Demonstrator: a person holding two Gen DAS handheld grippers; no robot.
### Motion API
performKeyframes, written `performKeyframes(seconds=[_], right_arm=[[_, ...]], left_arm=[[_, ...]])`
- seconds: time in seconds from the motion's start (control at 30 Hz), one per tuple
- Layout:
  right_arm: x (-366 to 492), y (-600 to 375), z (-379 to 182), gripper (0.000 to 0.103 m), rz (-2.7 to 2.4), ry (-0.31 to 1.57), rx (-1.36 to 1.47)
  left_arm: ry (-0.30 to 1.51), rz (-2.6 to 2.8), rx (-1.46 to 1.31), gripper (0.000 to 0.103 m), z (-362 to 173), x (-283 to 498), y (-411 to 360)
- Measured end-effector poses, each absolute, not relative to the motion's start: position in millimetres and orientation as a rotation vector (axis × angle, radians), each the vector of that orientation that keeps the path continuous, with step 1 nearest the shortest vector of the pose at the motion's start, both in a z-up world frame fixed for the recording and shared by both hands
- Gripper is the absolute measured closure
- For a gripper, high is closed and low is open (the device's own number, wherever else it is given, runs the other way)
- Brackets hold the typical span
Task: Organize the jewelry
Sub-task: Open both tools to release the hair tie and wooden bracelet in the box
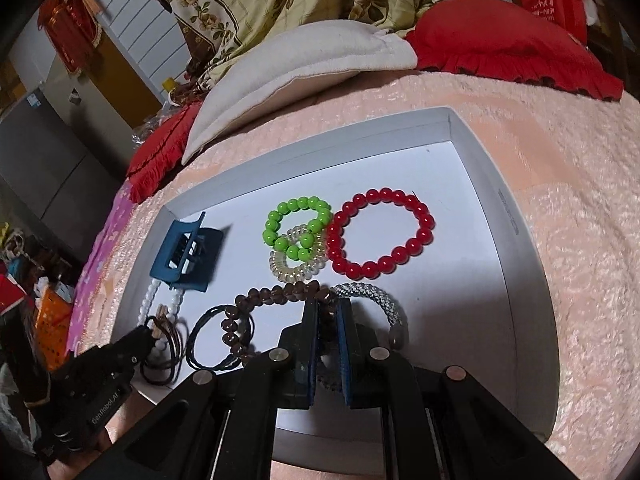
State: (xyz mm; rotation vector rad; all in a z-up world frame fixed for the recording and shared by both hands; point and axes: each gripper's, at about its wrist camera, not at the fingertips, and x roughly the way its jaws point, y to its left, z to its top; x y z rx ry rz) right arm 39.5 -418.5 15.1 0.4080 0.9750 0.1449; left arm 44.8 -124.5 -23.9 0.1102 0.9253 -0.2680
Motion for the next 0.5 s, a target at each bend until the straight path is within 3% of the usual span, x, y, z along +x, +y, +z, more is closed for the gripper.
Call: performKeyframes(seconds=[0.23, 0.43, 0.5], right_arm=[[32, -415, 16, 0.095, 0.162, 0.982, 0.414], [25, -415, 28, 0.095, 0.176, 0.940, 0.420], [20, -412, 38, 0.091, 0.175, 0.903, 0.394]], left_arm=[[0.936, -0.236, 0.098, 0.089, -23, 32, -121], [0.911, -0.248, 0.079, 0.059, -23, 37, -118], [0.899, -0.267, 0.071, 0.039, -19, 37, -120]])
